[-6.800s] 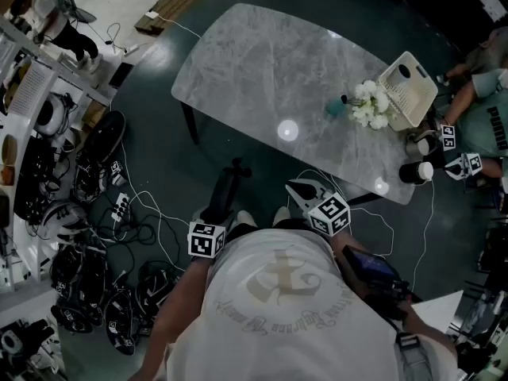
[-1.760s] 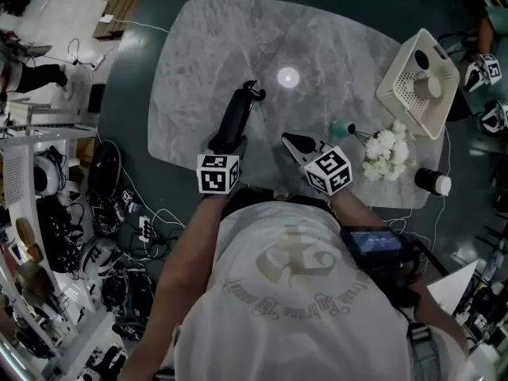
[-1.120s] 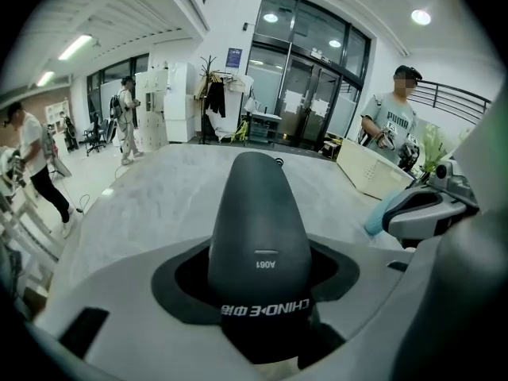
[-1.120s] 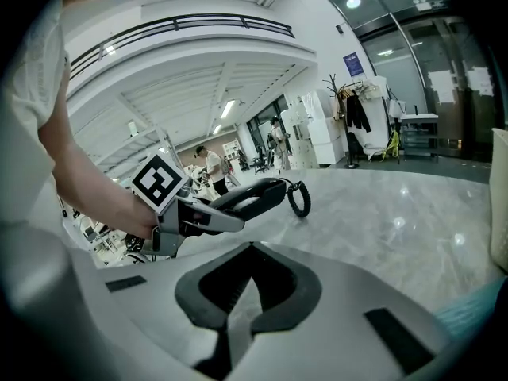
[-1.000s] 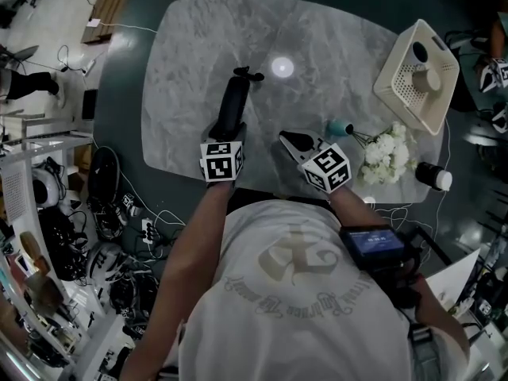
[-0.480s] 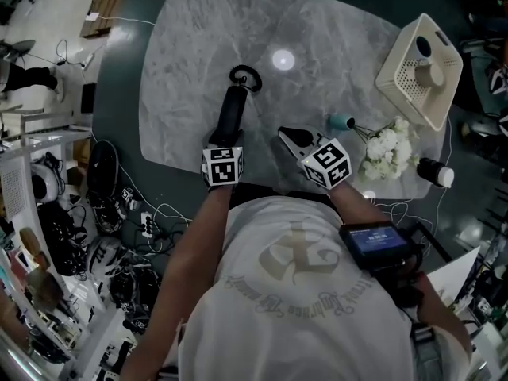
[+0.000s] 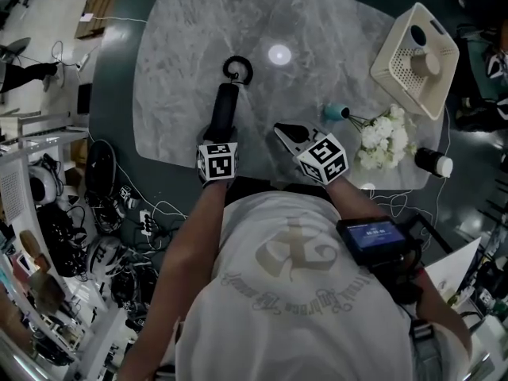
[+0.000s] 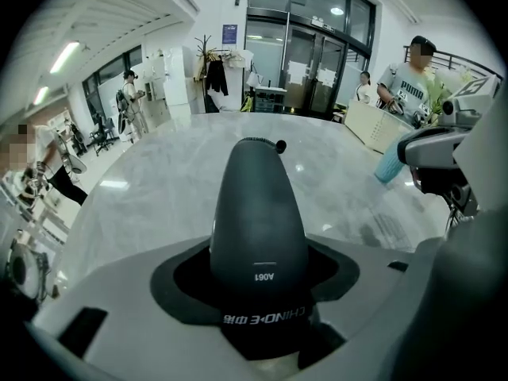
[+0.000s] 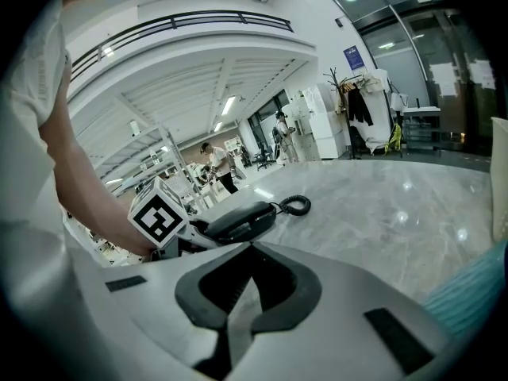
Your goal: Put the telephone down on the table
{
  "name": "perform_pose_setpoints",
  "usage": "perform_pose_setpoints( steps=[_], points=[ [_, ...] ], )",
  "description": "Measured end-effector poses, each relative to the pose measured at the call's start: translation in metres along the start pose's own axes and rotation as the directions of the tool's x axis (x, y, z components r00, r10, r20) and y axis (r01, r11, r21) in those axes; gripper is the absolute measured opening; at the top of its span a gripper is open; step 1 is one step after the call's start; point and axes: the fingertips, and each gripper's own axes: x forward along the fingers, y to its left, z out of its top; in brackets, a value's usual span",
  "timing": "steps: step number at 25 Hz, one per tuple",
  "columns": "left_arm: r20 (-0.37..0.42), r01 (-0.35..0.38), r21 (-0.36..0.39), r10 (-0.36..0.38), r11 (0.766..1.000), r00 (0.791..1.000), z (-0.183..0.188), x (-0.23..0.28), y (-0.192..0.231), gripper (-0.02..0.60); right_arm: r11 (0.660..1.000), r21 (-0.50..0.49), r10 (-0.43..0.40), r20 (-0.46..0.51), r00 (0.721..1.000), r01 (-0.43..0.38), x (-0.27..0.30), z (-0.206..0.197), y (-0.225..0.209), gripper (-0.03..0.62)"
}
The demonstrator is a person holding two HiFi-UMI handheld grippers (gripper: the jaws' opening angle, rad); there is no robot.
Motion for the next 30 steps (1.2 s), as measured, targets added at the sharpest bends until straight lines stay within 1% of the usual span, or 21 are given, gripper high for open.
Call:
perform_pose_setpoints(
  steps=[5,8,12,16,18,22,30],
  points=[
    [-0.026,-0.021,0.006,0.021,1.000,0.999,-0.003,0.002,0.014,0.276,1.000,0.006,0.000,0.010,1.000,0.000,0.003,0.001,0.002,0.015],
    [-0.025,-0.011,0.002,0.011,1.000,1.000,-0.004,0.002,0.010,0.278,1.000,0.010,-0.002,0.005,1.000,0.002,-0.002,-0.003,0.004,0.015],
    [-0.029,0.001,-0.020,-0.001,1.000,1.000,-0.005,0.002,0.009,0.278,1.000,0.014,-0.005,0.006,1.000,0.005,-0.004,-0.004,0.003,0.015],
    [-0.037,0.015,-0.020,-0.016,1.000,0.999,-0.007,0.002,0.009,0.279,1.000,0.018,-0.005,0.009,1.000,0.005,-0.006,-0.004,0.005,0.015],
    [-0.048,0.026,-0.018,-0.026,1.000,0.999,-0.006,0.003,0.009,0.289,1.000,0.018,-0.004,0.012,1.000,0.004,-0.006,-0.003,0.005,0.015],
    [-0.051,0.045,-0.031,-0.046,0.999,0.998,-0.001,-0.001,0.007,0.334,1.000,0.020,-0.001,0.017,1.000,0.001,-0.008,-0.005,0.006,0.015],
    [-0.022,0.080,-0.033,-0.080,0.996,0.997,0.004,-0.019,0.003,0.359,1.000,0.017,0.006,0.028,1.000,-0.006,-0.011,-0.003,0.011,0.015]
  ],
)
